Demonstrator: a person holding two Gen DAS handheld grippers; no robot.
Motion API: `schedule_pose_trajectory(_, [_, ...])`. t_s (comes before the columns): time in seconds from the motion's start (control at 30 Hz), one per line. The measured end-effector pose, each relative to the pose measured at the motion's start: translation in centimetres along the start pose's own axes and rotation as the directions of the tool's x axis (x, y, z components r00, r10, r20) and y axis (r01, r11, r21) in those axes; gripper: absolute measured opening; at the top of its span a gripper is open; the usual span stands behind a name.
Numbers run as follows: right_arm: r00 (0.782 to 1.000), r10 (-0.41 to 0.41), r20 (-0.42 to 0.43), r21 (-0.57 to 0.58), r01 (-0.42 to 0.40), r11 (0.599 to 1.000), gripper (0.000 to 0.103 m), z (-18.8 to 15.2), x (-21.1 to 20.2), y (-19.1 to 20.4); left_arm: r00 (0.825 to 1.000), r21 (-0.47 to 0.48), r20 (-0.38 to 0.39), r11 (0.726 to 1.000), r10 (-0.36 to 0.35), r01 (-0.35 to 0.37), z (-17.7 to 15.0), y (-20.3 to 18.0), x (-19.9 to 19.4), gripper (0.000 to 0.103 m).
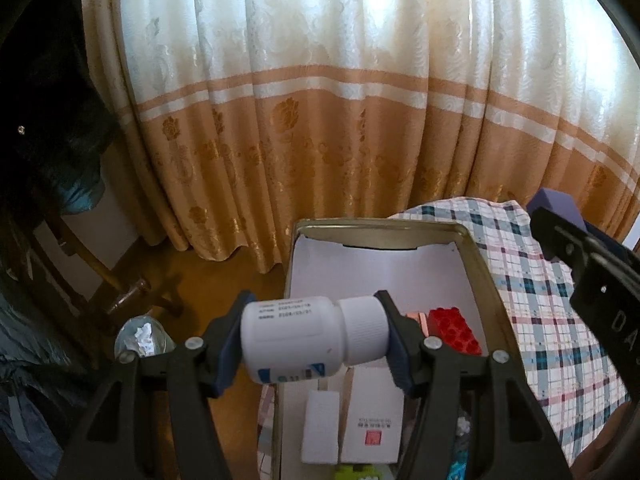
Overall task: Organize rigid objects
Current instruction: 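Lower the pill bottle and purple block into the box and open both grippers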
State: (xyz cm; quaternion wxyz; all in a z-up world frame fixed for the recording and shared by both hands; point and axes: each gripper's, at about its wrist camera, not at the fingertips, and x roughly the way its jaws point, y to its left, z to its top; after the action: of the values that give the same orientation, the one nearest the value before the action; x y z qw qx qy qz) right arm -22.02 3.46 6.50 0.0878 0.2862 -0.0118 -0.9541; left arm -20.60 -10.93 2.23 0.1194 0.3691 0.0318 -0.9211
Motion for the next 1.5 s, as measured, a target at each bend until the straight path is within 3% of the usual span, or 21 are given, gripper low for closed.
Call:
schedule_pose_trajectory(0.4, [0.989, 0.031, -0.144, 0.015, -0.029, 0.999, 0.043, -0.1, 5.5, 0.2, 0.996, 0.004, -0.091, 1.0, 0.018, -0.018, 0.2, -0.2, 3.0, 0.06])
schedule_pose_trajectory(0.8, [0.968, 0.083, -0.239, 0.049, -0.074, 0.996, 0.044, -0.9, 8.0, 0.3, 0.988, 0.027, -0.15, 0.999, 0.023, -0.019, -0.2, -0.8, 5.0, 0.061])
schedule_pose_trajectory(0.93, [0.956, 0.134, -0.261, 0.067, -0.121, 0.99, 0.044, -1.1, 8.7, 0.5, 0.987, 0.03, -0.158, 0.999, 0.025, -0.02, -0.3, -0.9, 5.2, 0.061])
schedule_pose_trajectory(0.97, [0.955, 0.147, -0.258, 0.066, -0.134, 0.989, 0.044, -1.1, 8.7, 0.6, 0.987, 0.031, -0.159, 0.999, 0.021, -0.016, -0.2, -1.0, 5.1, 0.066])
schedule_pose_trajectory(1.03, [0.952, 0.177, -0.25, 0.065, -0.166, 0.984, 0.053, -1.1, 8.5, 0.7, 0.986, 0.031, -0.166, 0.999, 0.023, -0.019, -0.2, -1.0, 5.0, 0.09])
schedule_pose_trajectory(1.07, [0.953, 0.178, -0.245, 0.066, -0.166, 0.984, 0.066, -1.1, 8.3, 0.7, 0.987, 0.026, -0.158, 0.999, 0.024, -0.02, -0.2, -1.0, 4.7, 0.102])
schedule_pose_trajectory(1.1, [0.957, 0.176, -0.231, 0.068, -0.165, 0.984, 0.076, -1.1, 7.9, 0.5, 0.99, 0.021, -0.138, 1.0, 0.015, -0.013, -0.3, -1.0, 4.3, 0.102])
schedule_pose_trajectory(1.13, [0.961, 0.179, -0.209, 0.073, -0.167, 0.983, 0.078, -1.0, 7.3, 0.3, 0.992, 0.016, -0.126, 1.0, 0.003, -0.001, -0.3, -1.0, 3.9, 0.102])
schedule_pose_trajectory(1.5, [0.974, 0.175, -0.147, 0.158, -0.151, 0.976, 0.079, -1.7, 3.1, -2.4, 0.989, -0.002, -0.128, 0.997, -0.075, 0.075, -1.8, -1.1, 1.6, 0.102])
